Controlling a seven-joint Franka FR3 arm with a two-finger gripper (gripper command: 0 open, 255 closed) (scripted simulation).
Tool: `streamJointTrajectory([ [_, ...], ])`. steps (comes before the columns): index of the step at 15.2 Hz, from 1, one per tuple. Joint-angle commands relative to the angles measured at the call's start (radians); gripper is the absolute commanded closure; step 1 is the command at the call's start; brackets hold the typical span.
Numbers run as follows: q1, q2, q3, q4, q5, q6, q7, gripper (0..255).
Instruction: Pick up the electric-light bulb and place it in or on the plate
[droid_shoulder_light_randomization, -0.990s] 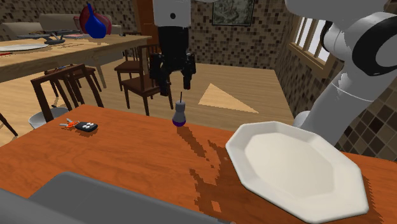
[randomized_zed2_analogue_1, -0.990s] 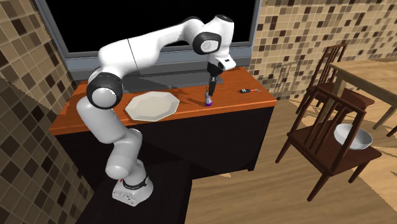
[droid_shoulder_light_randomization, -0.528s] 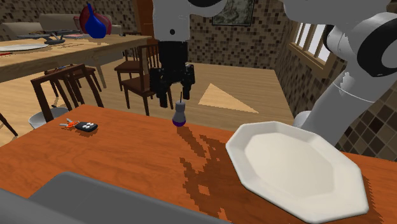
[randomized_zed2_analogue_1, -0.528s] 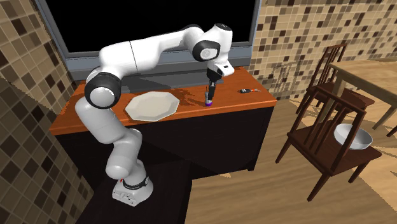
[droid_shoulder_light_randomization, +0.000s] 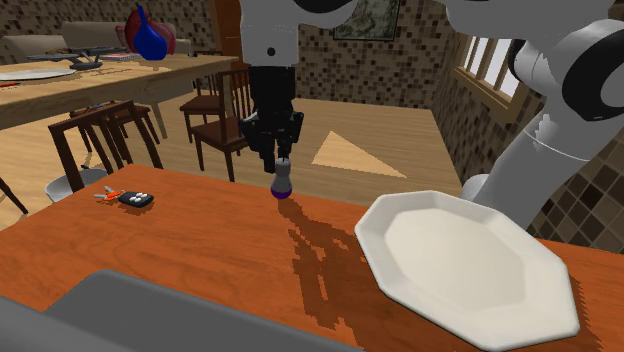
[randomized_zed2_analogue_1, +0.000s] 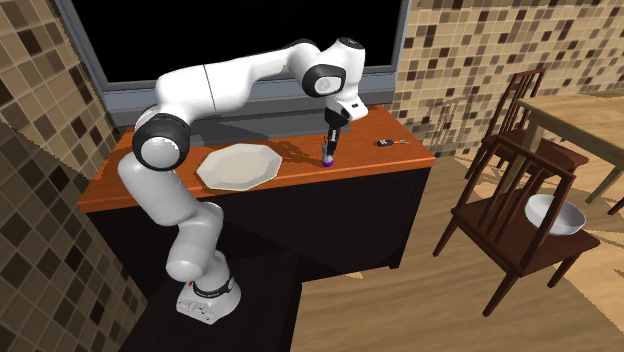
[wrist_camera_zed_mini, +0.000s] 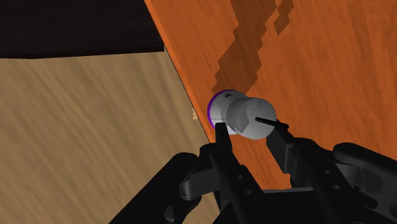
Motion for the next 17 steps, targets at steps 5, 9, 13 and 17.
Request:
streamJointTrajectory([
  [5, 0.000, -0.001, 0.000, -0.001, 0.000, 0.000, 0.000, 255],
  [9, 0.000, 0.004, 0.000, 0.017, -0.001, -0.013, 0.003, 255],
  [13, -0.002, 0.023, -0.001, 0.090, -0.007, -0.066, 0.018, 255],
  [17, -0.003, 0.047, 0.001, 0.168, -0.014, -0.120, 0.034, 255],
])
